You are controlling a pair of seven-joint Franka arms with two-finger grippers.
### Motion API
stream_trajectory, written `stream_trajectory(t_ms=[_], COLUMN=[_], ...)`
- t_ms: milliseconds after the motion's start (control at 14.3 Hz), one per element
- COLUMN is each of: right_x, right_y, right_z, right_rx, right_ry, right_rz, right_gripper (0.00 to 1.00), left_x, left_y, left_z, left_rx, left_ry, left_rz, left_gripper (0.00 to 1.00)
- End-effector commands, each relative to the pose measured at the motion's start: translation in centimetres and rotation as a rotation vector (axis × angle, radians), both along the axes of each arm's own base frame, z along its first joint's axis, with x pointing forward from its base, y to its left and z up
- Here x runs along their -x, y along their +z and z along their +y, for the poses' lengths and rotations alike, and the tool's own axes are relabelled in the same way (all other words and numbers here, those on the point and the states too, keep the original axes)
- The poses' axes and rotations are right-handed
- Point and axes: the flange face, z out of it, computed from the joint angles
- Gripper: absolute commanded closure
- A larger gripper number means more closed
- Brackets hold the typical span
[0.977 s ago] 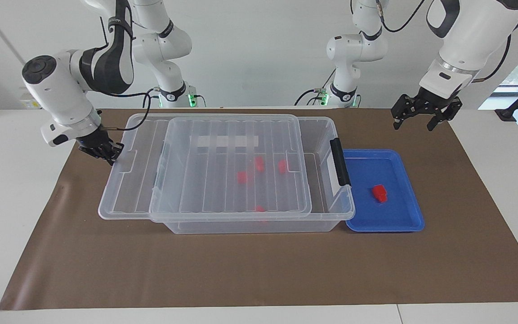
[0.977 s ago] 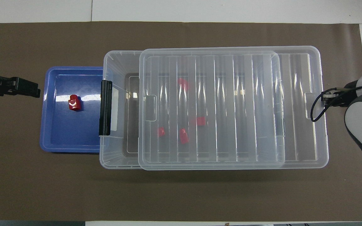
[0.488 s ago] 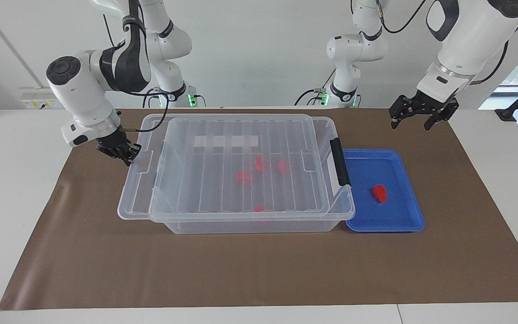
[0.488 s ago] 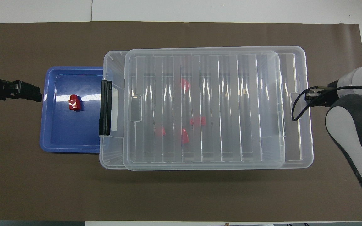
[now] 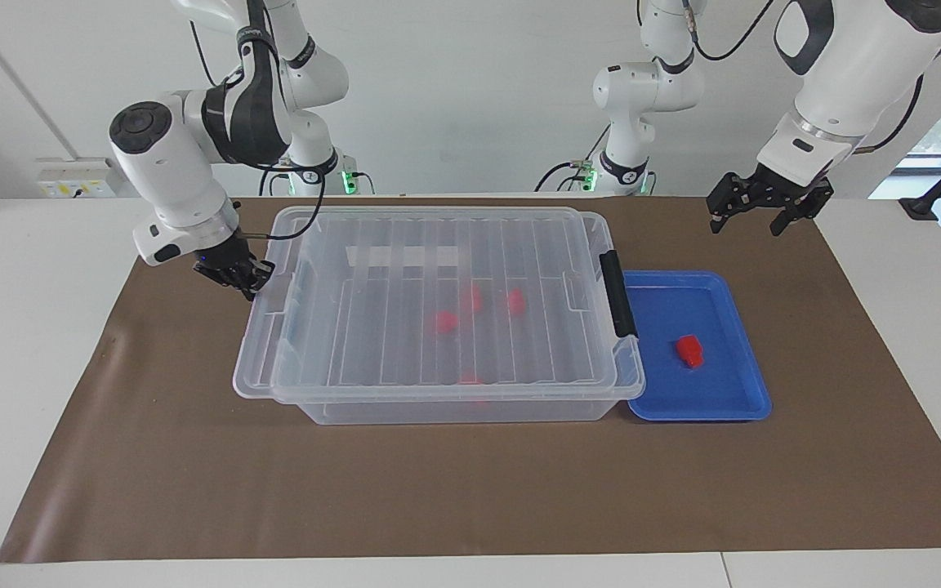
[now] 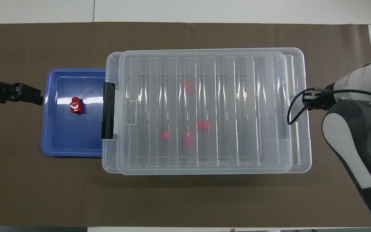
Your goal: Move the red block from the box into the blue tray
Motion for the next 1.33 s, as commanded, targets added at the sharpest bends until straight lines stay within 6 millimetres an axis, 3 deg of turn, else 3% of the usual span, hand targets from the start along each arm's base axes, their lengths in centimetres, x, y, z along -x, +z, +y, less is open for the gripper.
stream_trajectory(t_ms=[0,1256], right_x=[0.7,0.8], right_y=[0.3,0.3], right_z=[1.5,2.7], right_rx=[-0.010,-0.011], right_ry=[-0.022,-0.026], right_rz=[-0.015,-0.014], right_gripper=[1.00,1.00], left_x=[0.3,0.3], left_y=[0.1,0.1], left_z=[0.5,0.5], left_rx=[0.012,0.013], left_ry=[0.001,0.001], left_rz=[0.014,0.014], left_gripper=[0.00,0.00])
